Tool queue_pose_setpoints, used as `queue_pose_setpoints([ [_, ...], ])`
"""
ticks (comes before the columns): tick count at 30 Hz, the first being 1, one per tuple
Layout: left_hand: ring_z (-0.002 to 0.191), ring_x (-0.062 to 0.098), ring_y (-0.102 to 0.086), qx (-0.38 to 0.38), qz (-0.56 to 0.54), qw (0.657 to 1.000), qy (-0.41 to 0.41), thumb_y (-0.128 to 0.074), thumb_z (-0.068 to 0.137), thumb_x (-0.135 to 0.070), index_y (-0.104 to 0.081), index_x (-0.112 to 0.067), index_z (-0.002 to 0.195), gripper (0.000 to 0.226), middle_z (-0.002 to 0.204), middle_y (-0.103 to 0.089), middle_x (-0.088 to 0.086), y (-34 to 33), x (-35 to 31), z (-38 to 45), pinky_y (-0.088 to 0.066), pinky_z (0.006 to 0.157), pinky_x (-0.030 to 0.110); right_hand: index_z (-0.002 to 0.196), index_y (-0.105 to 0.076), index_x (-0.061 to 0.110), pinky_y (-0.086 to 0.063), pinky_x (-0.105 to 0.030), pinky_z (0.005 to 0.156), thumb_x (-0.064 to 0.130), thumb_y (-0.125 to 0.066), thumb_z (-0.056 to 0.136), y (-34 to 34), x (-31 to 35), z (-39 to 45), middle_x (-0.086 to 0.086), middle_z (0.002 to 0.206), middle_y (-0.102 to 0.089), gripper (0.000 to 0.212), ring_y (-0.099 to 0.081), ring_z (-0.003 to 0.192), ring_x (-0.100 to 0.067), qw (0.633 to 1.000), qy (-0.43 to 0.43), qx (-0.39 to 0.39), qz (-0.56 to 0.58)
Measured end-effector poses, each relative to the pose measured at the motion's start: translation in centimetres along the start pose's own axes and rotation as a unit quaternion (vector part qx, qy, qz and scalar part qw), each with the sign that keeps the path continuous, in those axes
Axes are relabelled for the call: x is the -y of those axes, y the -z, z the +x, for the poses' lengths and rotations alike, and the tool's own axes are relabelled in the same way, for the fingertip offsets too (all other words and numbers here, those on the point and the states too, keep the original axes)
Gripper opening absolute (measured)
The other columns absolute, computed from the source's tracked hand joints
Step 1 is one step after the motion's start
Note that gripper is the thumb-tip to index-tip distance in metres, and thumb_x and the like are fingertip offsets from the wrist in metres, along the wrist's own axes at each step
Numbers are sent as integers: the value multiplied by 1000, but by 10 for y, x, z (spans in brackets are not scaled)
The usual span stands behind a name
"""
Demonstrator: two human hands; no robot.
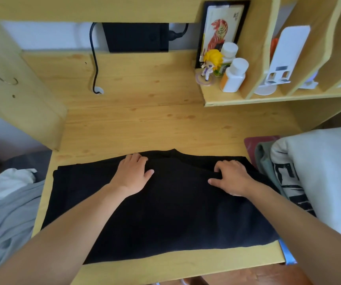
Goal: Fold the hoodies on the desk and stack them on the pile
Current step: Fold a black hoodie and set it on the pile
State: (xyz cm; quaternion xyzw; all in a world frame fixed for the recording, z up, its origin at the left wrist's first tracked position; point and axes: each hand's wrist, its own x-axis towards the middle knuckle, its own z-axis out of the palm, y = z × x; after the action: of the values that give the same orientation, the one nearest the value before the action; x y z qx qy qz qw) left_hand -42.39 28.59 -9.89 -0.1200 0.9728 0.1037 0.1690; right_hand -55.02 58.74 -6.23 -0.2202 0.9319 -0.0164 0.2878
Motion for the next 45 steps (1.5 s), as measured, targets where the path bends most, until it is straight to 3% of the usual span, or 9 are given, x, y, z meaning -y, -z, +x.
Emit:
queue_pose_setpoints([
  [3, 120, 23, -52, 0, -6, 1000, 6, -46, 105, -42, -54, -16, 133, 39, 127, -56, 2, 11, -7, 1, -41, 105, 38, 119, -49, 29, -24, -38, 120, 51, -64, 93, 6, 2, -7, 6, 90, -68, 37, -56, 91, -11, 999, 20, 20, 40],
  [7, 83, 18, -56, -174, -76, 982, -11, -50, 105, -26, -61, -14, 103, 15, 87, -58, -5, 32, -10, -23, -45, 99, 41, 114, -65, 25, -38, -39, 106, 42, -67, 93, 20, 0, -28, 12, 97, -59, 27, -56, 103, -17, 994, 77, -51, 64],
  [11, 95, 25, -55, -292, -68, 954, -2, -52, 104, -24, -63, -12, 103, 17, 101, -62, 3, 41, -17, -19, -44, 99, 45, 118, -61, 18, -35, -42, 103, 44, -59, 97, 33, -8, -21, 4, 112, -57, 34, -48, 117, -24, 991, 68, -101, 54],
  [18, 152, 33, -24, -141, -58, 986, 67, -35, 106, -47, -35, -26, 155, 53, 163, -28, 13, 5, -81, -17, -18, 124, 57, 127, -50, 8, -39, -38, 105, 32, -44, 106, -23, -5, 23, -11, 127, -53, 33, -47, 118, -27, 993, -11, -104, 50],
  [25, 158, 35, 1, -31, -22, 999, 8, 2, 100, -68, -11, -43, 161, 67, 171, 2, 2, -57, -102, -90, -8, 125, 61, 117, -52, 8, -41, -35, 95, 19, -48, 103, -26, -5, 26, -10, 117, -56, 18, -48, 110, -26, 990, -18, -132, 51],
  [28, 156, 41, 10, 12, -14, 998, 52, -4, 99, -69, 5, -45, 160, 67, 172, 10, 1, -64, -103, -79, -6, 123, 63, 138, -45, 8, -30, -50, 115, 13, -59, 91, -20, 18, 12, -16, 135, -50, 50, -43, 130, -37, 988, -38, -145, -27],
  [32, 151, 44, -9, 51, 46, 996, 54, -19, 97, -71, -4, -43, 161, 72, 170, -6, 4, -32, -105, -61, -17, 115, 66, 153, -36, 21, -9, -58, 122, 41, -50, 98, -27, 53, -53, -15, 160, -30, 61, -19, 150, -40, 960, -9, -279, -26],
  [37, 157, 35, -2, -67, 43, 990, -119, -32, 104, -52, -17, -35, 161, 61, 171, -3, 5, -23, -113, -19, -9, 124, 61, 160, -15, 34, -8, -58, 124, 69, -21, 97, -66, 17, -70, -9, 168, -11, 72, -5, 154, -37, 976, -166, -138, 28],
  [45, 151, 36, 28, 31, -25, 996, 83, -8, 97, -73, 24, -63, 147, 60, 167, 25, -9, -39, -54, -4, 8, 116, 74, 159, -19, 37, -4, -50, 126, 68, -21, 96, -63, 32, -44, 0, 169, -9, 70, 1, 156, -26, 987, -6, -157, 26],
])
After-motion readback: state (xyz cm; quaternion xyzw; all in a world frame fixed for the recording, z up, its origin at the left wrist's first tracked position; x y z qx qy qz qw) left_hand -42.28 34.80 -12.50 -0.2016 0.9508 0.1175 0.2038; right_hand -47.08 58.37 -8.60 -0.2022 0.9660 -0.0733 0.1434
